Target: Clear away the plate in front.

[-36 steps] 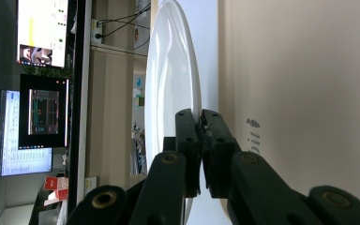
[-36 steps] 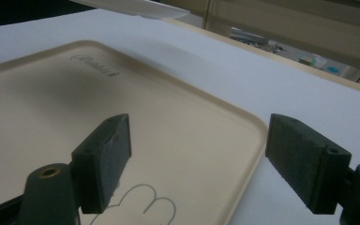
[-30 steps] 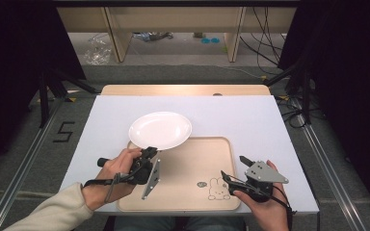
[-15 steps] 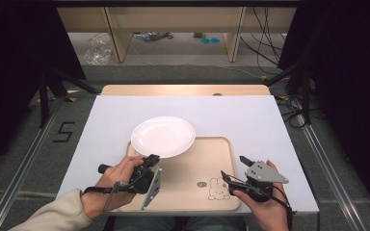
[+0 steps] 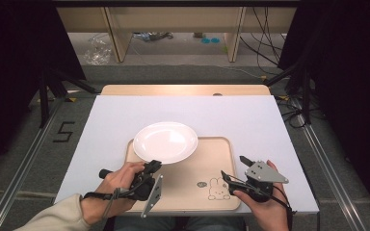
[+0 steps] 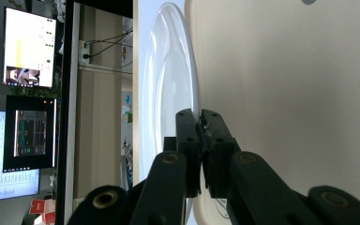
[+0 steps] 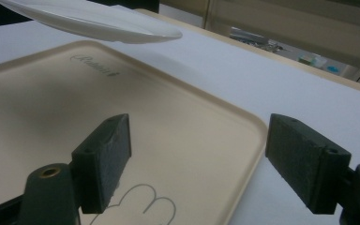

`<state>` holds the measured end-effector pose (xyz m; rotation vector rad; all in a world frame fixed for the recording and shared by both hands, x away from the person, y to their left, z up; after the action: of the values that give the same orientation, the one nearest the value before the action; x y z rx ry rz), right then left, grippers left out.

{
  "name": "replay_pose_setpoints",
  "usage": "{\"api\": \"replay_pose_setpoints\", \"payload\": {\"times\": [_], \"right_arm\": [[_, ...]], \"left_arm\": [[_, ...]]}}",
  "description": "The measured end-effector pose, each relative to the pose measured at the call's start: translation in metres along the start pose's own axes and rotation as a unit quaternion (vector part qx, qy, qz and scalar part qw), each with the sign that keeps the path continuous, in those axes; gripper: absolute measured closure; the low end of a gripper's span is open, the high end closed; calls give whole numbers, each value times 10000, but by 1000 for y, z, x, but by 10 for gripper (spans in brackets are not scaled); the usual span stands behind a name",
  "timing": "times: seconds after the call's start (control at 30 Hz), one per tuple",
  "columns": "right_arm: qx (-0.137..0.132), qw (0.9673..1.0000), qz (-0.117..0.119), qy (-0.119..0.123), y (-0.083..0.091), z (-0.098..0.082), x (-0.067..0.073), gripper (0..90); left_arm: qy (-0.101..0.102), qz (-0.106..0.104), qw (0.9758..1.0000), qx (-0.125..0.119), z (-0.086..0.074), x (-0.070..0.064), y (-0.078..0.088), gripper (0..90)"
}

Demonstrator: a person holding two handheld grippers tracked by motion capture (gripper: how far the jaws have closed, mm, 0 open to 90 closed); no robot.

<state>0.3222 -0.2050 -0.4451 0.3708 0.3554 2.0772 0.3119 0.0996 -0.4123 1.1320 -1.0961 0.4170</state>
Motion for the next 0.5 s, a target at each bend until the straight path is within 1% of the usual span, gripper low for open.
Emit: {"api": "replay_pose_setpoints", "payload": {"times": [0.1,0.13,0.17,0.2,0.3,0.33,0.43,0.5], "right_arm": [[71,9999,34,-66,1,-1,1,238],[69,9999,35,-66,1,-1,1,238],[4,10000,-2,-2,0,0,0,238],[55,10000,22,-60,0,-1,1,239],[64,10000,15,-67,1,0,1,239],[14,10000,-10,-5,0,0,0,239],[11,10000,-11,-1,1,0,0,239],[62,10000,-21,3,2,0,0,239]], "left_arm": [[-25,-3,10000,-54,3,-2,1,864],[-51,-18,10000,-59,4,-2,1,863],[-41,-15,10000,-85,5,-3,1,864],[-67,-35,9999,-87,6,-3,2,864],[-88,-51,9998,-143,9,-5,1,863],[-97,-53,9998,-163,10,-5,1,862],[-145,-100,9996,-202,13,-7,-1,862],[-147,-120,9995,-236,15,-8,-3,862]]}}
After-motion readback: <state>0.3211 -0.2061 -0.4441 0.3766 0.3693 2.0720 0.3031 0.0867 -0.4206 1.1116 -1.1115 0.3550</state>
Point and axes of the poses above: each handheld gripper's, and its own axes: y roughly backward along the jaws, z roughly out of its top, x roughly to its left, the point moved 3 cm from there along -y, roughly forward along the jaws, and after that the axes turned 15 degrees about -y, right-handed, at the moved point
